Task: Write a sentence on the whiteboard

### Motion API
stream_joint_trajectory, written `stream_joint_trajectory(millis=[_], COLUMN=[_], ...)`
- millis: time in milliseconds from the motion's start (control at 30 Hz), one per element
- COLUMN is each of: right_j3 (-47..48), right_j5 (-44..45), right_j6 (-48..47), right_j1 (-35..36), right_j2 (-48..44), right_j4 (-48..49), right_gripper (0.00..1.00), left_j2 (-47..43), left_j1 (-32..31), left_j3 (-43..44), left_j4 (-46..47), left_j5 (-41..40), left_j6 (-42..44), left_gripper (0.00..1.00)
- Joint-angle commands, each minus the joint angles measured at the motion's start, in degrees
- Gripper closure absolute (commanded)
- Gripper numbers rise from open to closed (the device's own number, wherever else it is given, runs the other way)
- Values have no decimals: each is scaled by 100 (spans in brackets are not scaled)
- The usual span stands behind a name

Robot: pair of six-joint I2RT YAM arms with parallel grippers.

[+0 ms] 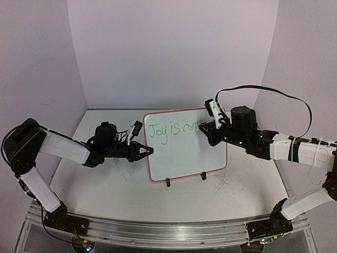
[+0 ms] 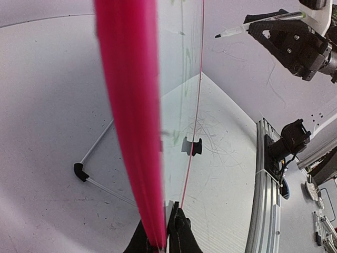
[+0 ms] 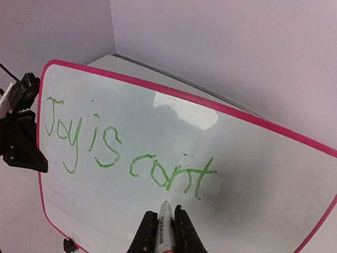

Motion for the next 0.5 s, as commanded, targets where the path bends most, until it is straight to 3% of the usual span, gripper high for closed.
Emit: stream_joint_trajectory(millis=[0,467], right_j3=[143,145], right_j5=[257,427], right_j6=[-103,-138], right_j1=[-7,-6], right_j2=[-106,-187], right_j4=[195,195], right_gripper=[100,100], left_j2=[-47,-113], left_j1=[175,57], left_j3=[-134,-153], left_j4=[-494,-508], left_j5=[-1817,-2025], left_j6=[280,281], left_gripper=[100,100])
